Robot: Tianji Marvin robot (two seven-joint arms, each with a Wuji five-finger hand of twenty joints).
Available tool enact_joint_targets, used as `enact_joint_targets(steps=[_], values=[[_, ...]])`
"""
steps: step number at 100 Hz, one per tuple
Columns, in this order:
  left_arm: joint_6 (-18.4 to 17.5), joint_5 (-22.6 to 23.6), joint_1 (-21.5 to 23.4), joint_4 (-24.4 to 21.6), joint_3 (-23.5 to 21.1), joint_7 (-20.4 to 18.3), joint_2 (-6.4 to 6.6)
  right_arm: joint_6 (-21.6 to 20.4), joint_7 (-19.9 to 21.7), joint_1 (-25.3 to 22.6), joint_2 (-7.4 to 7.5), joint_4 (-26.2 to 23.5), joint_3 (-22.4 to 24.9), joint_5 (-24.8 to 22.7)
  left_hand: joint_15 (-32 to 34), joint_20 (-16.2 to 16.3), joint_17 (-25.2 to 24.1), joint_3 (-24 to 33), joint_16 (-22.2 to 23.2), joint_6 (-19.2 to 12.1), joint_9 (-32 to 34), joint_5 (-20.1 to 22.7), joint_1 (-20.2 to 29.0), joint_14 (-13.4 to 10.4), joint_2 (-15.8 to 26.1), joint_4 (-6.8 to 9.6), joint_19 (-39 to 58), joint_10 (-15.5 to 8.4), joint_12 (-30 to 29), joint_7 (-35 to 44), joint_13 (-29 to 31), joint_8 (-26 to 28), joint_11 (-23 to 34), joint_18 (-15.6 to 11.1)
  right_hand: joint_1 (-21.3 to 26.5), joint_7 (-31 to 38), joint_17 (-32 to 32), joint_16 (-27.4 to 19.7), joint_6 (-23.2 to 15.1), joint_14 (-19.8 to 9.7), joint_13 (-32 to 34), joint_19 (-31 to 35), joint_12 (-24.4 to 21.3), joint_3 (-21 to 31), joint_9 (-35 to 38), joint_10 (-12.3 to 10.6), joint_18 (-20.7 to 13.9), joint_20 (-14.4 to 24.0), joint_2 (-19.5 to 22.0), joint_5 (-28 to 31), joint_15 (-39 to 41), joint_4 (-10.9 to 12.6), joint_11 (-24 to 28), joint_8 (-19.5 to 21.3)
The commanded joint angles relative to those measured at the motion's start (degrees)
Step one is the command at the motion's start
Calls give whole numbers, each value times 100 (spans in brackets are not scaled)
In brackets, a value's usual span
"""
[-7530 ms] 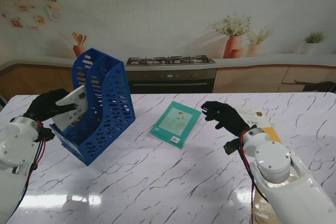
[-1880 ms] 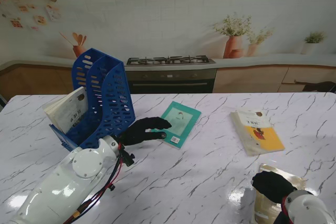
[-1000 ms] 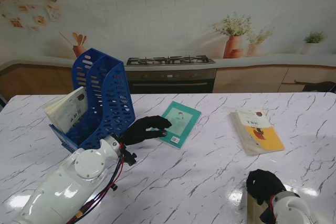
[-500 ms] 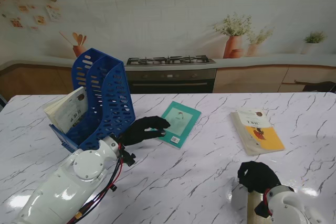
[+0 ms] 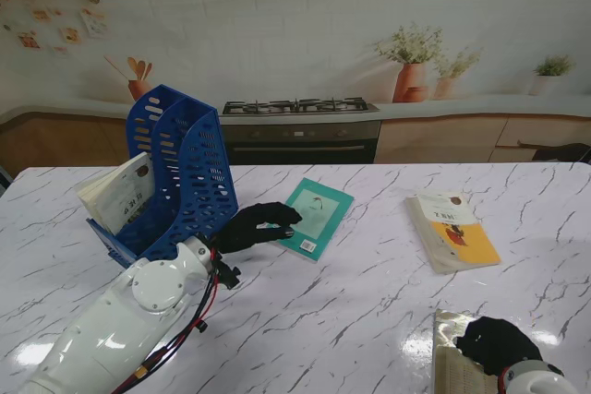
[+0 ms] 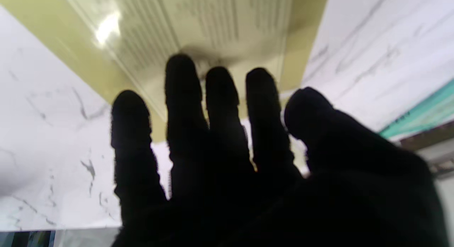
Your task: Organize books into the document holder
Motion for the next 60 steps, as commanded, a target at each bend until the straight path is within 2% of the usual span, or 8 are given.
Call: enact_joint_targets(steps=[1,4,7,12,19,32,45,60], values=[[-165,-42,-38,38,29,-76,-46,-37,393,-168,56,138,-1,-30,123,50,-60,93,58,-29,188,75,32,-167,4,49,129,-84,34,49,122,27,74,6,100,-302,-209,-450,388,228,-233,-184,-374,20,100,312,-8,-243,270,209,-419,64,-262,-343],[-167,-50,-46,46,37,-82,-48,-37,612,-179,95,146,22,-24,125,58,-50,95,60,-29,187,76,39,-167,17,50,133,-78,35,52,124,27,74,8,112,-447,-299,-633,505,253,-373,-269,-507,19,-56,384,-202,-311,383,147,-567,88,-327,-446],[-164,-56,-51,52,45,-84,-50,-33,727,-180,121,163,25,5,129,64,-54,99,63,-23,192,82,53,-168,27,52,132,-74,36,55,129,28,77,23,135,-508,-330,-678,599,276,-424,-306,-532,25,-131,449,-250,-334,415,110,-597,104,-342,-483],[-152,-66,-55,54,59,-84,-54,-43,808,-147,142,241,-12,82,130,69,-60,97,66,-28,202,87,67,-159,51,51,123,-83,39,58,123,28,83,61,168,-607,-398,-771,741,388,-509,-449,-591,59,-222,558,-156,-408,432,81,-677,136,-398,-562],[-134,-79,-50,48,75,-77,-60,-88,1050,-104,196,324,-56,131,138,73,-55,93,69,-35,217,101,85,-175,59,51,114,-105,42,68,143,29,90,129,141,-735,-520,-893,786,403,-570,-636,-666,39,-318,573,-84,-510,507,0,-828,183,-502,-615],[-90,-84,-33,25,79,-66,-64,-51,912,101,191,626,-270,458,123,75,-57,72,61,-37,229,103,93,-186,70,50,89,-107,43,73,143,26,93,289,150,-818,-561,-965,870,443,-574,-761,-701,97,-393,605,203,-583,506,-57,-927,221,-564,-640],[-13,-56,25,-47,29,-58,-56,-216,740,352,168,924,-413,665,115,74,-55,55,57,-40,229,101,94,-196,74,50,76,-95,42,73,149,22,92,308,109,-880,-406,-1039,872,374,-532,-750,-727,197,-413,583,-4,-627,502,-83,-1047,233,-613,-688],[27,-58,64,-81,-3,-41,-58,-688,694,805,179,1334,-623,805,117,75,-50,38,59,-30,244,116,112,-185,95,51,65,-86,45,73,153,16,97,317,31,-904,-268,-1098,837,272,-444,-771,-739,309,-391,542,-256,-691,532,-81,-1147,245,-637,-710]])
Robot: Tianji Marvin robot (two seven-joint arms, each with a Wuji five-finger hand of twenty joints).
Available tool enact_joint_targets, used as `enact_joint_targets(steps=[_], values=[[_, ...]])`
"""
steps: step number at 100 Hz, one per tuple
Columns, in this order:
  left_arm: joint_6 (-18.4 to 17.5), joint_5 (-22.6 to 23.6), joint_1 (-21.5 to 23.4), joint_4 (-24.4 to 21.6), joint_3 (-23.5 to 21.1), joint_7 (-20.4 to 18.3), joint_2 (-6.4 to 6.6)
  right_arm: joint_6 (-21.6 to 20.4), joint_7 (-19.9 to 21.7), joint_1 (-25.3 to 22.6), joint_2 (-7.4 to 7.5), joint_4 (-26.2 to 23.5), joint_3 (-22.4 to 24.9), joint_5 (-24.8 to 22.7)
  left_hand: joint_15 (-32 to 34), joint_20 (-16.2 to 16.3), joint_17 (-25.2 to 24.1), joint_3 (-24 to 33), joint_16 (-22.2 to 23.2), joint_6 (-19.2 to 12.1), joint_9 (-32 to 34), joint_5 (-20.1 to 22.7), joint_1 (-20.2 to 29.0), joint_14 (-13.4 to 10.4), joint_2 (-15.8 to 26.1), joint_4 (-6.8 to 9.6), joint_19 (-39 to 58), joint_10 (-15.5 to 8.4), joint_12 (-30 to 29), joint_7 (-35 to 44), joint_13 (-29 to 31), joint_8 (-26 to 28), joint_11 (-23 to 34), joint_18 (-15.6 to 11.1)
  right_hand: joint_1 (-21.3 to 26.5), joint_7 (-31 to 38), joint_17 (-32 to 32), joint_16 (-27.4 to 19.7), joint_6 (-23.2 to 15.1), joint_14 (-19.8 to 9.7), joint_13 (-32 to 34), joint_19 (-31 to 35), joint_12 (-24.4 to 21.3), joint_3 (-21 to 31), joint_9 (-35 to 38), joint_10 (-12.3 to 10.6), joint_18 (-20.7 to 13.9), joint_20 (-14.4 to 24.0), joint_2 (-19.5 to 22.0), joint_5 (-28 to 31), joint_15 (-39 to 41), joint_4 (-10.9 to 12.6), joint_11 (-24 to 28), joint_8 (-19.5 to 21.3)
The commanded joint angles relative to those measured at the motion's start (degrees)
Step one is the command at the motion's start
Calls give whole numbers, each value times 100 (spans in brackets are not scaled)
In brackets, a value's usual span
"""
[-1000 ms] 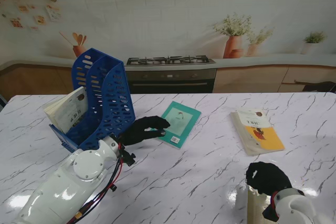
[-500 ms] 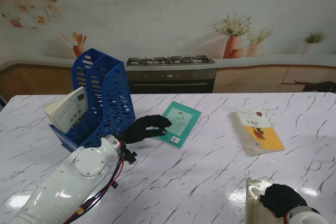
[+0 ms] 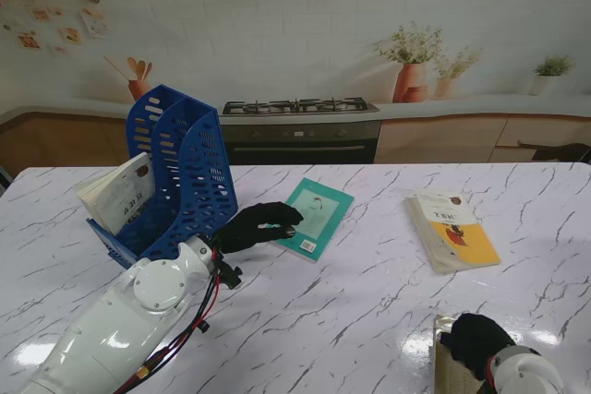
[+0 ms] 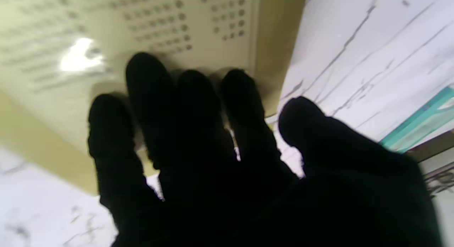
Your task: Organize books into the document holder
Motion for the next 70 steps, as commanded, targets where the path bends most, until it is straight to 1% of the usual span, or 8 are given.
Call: enact_joint_targets(steps=[1,21,29,45,48,60,65,70], values=[[-94,-21,45,-28,3,-37,-32,-161,178,84,-110,583,-308,144,118,72,-49,38,47,-30,76,112,112,-187,99,52,64,-89,44,56,151,16,96,91,21,-2074,-182,-982,-291,-934,-584,-1265,-818,152,-452,-669,-1693,-538,146,-438,-4305,246,-3745,-798],[-33,-28,112,-77,-56,-45,-25,-465,63,596,-115,954,-549,231,124,73,-50,27,52,-23,77,124,143,-165,112,54,58,-76,45,60,151,13,98,64,-32,-2055,-93,-1015,-291,-961,-535,-1304,-821,263,-435,-678,-1701,-598,141,-444,-4365,270,-3752,-811],[0,-7,152,-118,-90,-30,-22,-541,-112,708,-147,1049,-593,255,133,77,-47,18,56,-31,82,124,151,-180,119,53,64,-85,45,62,161,12,100,64,-39,-2052,-81,-1022,-291,-973,-518,-1318,-821,289,-437,-670,-1724,-619,128,-459,-4378,280,-3753,-816],[54,10,187,-163,-112,-36,-14,-573,-287,765,-184,1041,-573,257,132,78,-47,2,56,-31,89,124,157,-182,142,53,66,-86,47,67,156,11,105,44,-64,-2004,-37,-1022,-314,-978,-502,-1323,-805,320,-441,-701,-1730,-650,109,-462,-4382,291,-3724,-799],[51,17,187,-161,-109,-35,-13,-620,-380,730,-202,1002,-540,246,134,80,-46,2,57,-29,90,123,162,-186,144,53,68,-79,48,67,160,11,106,41,-88,-1944,-35,-988,-333,-966,-467,-1224,-774,340,-400,-702,-1637,-620,75,-435,-4312,269,-3655,-778],[39,12,169,-138,-89,-48,-13,-621,-686,405,-273,541,-311,104,139,85,-54,-12,60,-49,89,124,165,-188,154,52,74,-92,48,76,162,14,107,35,-272,-1725,-171,-693,-847,-1231,-613,-737,-637,-7,-418,-1098,-1073,-339,-73,-528,-3755,158,-3348,-503],[21,1,154,-118,-77,-43,-18,-596,-805,232,-303,307,-190,14,142,86,-56,-18,62,-42,89,127,168,-185,152,52,75,-92,49,81,164,15,106,38,-304,-1653,-124,-603,-997,-1285,-573,-631,-606,-101,-351,-1195,-1030,-268,-87,-507,-3559,151,-3263,-406],[-10,-15,128,-82,-56,-40,-25,-581,-979,75,-344,102,-82,-53,141,88,-56,-23,63,-46,93,127,170,-188,158,52,76,-97,49,84,162,16,108,39,-312,-1543,-150,-316,-1139,-1300,-520,-510,-494,-267,-306,-1276,-946,-134,-97,-527,-3140,167,-3067,-174]])
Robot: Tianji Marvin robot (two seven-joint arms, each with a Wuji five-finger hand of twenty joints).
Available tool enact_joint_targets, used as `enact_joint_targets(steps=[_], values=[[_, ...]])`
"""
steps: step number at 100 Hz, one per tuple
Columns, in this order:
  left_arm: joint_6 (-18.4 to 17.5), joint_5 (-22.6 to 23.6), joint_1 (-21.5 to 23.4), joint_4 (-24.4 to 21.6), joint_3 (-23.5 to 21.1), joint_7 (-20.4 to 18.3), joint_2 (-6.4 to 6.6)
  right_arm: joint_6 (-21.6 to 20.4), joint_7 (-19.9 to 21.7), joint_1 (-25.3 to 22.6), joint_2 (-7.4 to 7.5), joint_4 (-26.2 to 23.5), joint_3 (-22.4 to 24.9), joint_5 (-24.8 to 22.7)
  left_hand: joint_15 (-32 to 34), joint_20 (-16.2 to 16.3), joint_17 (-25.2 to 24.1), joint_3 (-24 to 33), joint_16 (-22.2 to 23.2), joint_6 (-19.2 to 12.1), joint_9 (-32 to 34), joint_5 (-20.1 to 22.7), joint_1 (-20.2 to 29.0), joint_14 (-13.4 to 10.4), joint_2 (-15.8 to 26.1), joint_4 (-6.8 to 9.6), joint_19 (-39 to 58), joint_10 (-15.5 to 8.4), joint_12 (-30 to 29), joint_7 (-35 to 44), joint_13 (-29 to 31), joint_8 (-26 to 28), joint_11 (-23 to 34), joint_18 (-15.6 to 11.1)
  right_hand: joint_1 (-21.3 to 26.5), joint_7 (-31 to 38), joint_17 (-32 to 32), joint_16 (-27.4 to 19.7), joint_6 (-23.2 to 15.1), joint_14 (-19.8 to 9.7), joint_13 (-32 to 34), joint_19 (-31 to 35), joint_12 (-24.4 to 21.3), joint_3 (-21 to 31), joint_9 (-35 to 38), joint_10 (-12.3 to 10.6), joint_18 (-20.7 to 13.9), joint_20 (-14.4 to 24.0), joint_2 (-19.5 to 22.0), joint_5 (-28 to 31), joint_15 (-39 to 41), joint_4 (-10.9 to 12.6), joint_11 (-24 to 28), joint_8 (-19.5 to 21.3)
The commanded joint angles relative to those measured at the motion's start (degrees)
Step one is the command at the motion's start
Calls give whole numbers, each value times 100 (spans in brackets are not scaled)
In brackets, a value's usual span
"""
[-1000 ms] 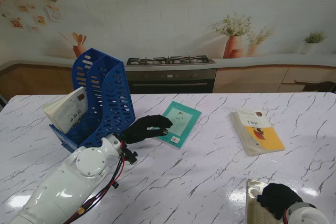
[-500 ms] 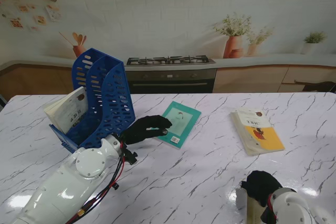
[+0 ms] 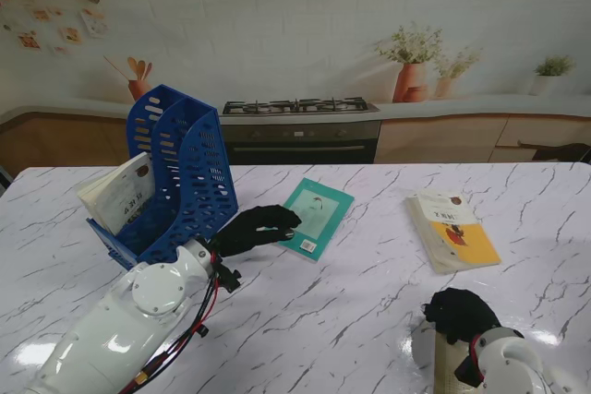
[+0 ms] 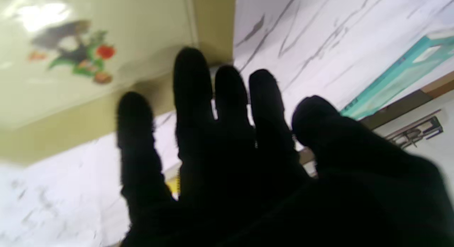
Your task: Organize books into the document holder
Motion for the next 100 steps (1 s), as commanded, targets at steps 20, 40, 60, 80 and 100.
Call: enact_joint_targets(steps=[20,40,60,80,100], values=[[-322,-188,-198,268,176,-85,-70,622,-275,-955,-149,-939,402,-568,141,88,-67,-60,66,-50,96,82,168,-186,173,49,70,-101,48,44,149,16,105,49,-352,9,-40,813,-522,-186,29,269,828,-1073,86,-42,536,583,201,124,176,297,451,1583],[-464,-299,-363,447,292,-147,-93,1197,2,-1332,-117,-1073,501,-772,135,86,-71,-98,65,-50,101,100,183,-175,189,49,53,-93,47,45,144,15,101,74,-440,-1312,-752,673,-240,-136,-809,-221,771,-2517,-817,-5,875,499,1076,-560,-386,630,156,2202],[-584,-406,-534,634,409,-248,-109,1537,137,-1576,-97,-1053,506,-780,122,76,-88,-133,59,-59,122,117,201,-183,198,49,20,-98,47,48,141,17,101,110,309,-1618,-1585,713,-322,-234,-1249,-711,964,-4710,-1370,-145,944,254,1935,-1275,-522,684,296,2299],[-748,-536,-722,844,571,-301,-152,1835,146,-1702,-100,-1010,488,-659,113,72,-89,-157,56,-59,122,123,214,-175,201,51,-6,-102,48,51,131,19,97,147,95,-1672,-2048,749,-690,-338,-1504,-1013,1148,-4769,-1643,-349,952,49,2091,-1795,-626,654,374,2443],[-795,-599,-779,922,625,-328,-170,2111,148,-1586,-117,-777,393,45,117,76,-89,-178,58,-60,132,135,220,-169,209,52,-20,-100,52,59,143,22,102,165,125,-1643,-2010,732,-591,-389,-1511,-1041,1193,-4720,-1738,-367,879,-56,2081,-1906,-798,673,339,2508]])
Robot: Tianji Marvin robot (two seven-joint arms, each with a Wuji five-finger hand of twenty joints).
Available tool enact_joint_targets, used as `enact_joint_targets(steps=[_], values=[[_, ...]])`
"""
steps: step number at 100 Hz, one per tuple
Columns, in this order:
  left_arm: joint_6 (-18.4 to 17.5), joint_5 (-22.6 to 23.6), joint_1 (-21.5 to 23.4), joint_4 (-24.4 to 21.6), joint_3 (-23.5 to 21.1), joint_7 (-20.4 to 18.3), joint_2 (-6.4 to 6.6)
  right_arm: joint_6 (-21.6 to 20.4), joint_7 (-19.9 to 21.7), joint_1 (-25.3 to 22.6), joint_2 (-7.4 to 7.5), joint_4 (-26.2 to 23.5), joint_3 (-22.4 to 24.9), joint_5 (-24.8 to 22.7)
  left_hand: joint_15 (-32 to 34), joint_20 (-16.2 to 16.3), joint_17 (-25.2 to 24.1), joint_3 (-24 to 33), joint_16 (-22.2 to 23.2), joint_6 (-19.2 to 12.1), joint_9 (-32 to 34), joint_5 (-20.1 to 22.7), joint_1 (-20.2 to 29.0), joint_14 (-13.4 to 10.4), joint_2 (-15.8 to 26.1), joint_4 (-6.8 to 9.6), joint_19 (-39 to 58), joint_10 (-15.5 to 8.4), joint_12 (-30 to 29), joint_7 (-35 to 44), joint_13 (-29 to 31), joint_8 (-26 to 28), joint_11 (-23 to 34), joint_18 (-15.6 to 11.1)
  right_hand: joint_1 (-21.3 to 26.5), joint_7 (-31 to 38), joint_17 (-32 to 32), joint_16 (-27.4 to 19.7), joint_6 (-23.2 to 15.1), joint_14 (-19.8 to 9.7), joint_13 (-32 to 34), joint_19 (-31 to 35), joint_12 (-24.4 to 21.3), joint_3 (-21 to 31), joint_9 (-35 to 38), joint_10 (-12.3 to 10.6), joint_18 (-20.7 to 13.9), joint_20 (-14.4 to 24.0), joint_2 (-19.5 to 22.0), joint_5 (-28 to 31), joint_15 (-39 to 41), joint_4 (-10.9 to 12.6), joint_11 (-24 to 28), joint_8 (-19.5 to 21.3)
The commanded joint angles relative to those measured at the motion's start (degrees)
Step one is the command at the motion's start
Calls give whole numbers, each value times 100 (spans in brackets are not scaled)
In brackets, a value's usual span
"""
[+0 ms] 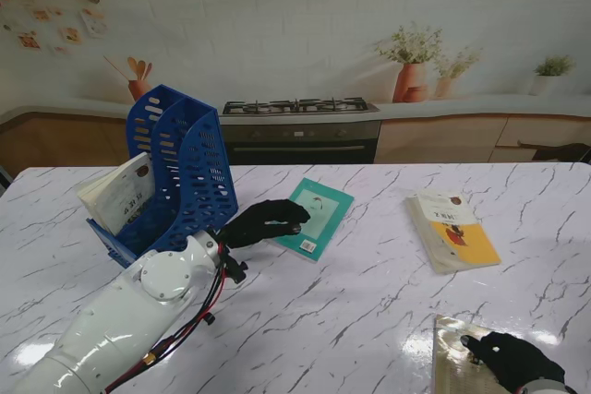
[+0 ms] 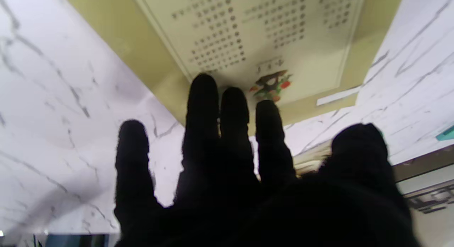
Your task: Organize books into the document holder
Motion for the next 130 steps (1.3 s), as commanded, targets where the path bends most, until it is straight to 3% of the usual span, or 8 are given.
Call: enact_joint_targets(steps=[1,14,25,32,45,60,87,130], values=[[-140,-37,-9,5,7,-74,-47,73,75,-55,-94,435,-160,468,109,73,-89,-153,56,-59,128,133,95,-164,187,52,-21,-102,50,55,140,22,99,101,-6,3,-10,-545,39,473,36,8,-191,-34,-110,224,1239,-94,173,-222,-856,333,-334,177],[-92,-33,29,-45,-23,-93,-34,-119,-66,95,-132,726,-220,766,120,84,-71,-160,62,-58,123,135,107,-175,192,54,-6,-92,51,61,151,25,99,19,504,170,627,-538,250,489,229,365,-190,84,-40,282,893,17,-165,-87,-726,409,-92,247],[-77,-12,48,-64,-46,-72,-33,-300,-138,258,-147,894,-307,914,128,92,-58,-171,67,-55,121,126,109,-182,196,54,10,-86,52,60,148,25,103,-46,880,257,1012,-678,430,575,277,516,-394,127,21,388,188,64,-327,51,-800,415,-87,217],[-66,-10,66,-83,-65,-56,-33,-440,-170,386,-145,981,-365,894,127,92,-64,-175,66,-50,114,125,110,-175,199,55,12,-88,51,61,138,25,102,-62,947,148,1437,-904,690,673,345,588,-775,151,160,560,-269,57,-500,200,-1084,405,-351,11],[-28,35,156,-177,-139,-12,-19,-579,-167,687,-147,1087,-467,1127,128,91,-72,-187,65,-61,106,117,110,-181,203,55,13,-89,49,60,137,25,100,-56,922,-69,1815,-1240,954,842,520,508,-1222,128,426,810,-572,-76,-573,534,-1516,372,-748,-324],[79,97,311,-329,-281,26,9,-709,15,1066,-107,1219,-631,1349,123,88,-79,-199,62,-57,102,125,117,-181,207,56,13,-86,46,67,129,28,96,-53,942,-187,2035,-1429,1102,917,579,381,-1398,125,499,949,-657,-223,-606,649,-1654,364,-883,-483],[262,291,572,-628,-511,48,80,-1096,244,1864,-42,1676,-1022,1569,107,76,-94,-223,53,-59,83,117,126,-183,222,59,-6,-83,37,47,111,20,78,-71,939,-192,2226,-1512,1093,938,679,346,-1460,119,610,942,-660,-325,-632,752,-1653,360,-931,-532],[367,334,716,-685,-585,86,87,-1873,179,3138,-56,2415,-1733,1802,103,88,-85,-257,51,-56,72,127,149,-178,248,65,4,-77,30,37,101,20,70,-86,908,-168,2087,-1546,1068,948,662,374,-1490,127,656,937,-625,-375,-644,792,-1635,367,-961,-558]])
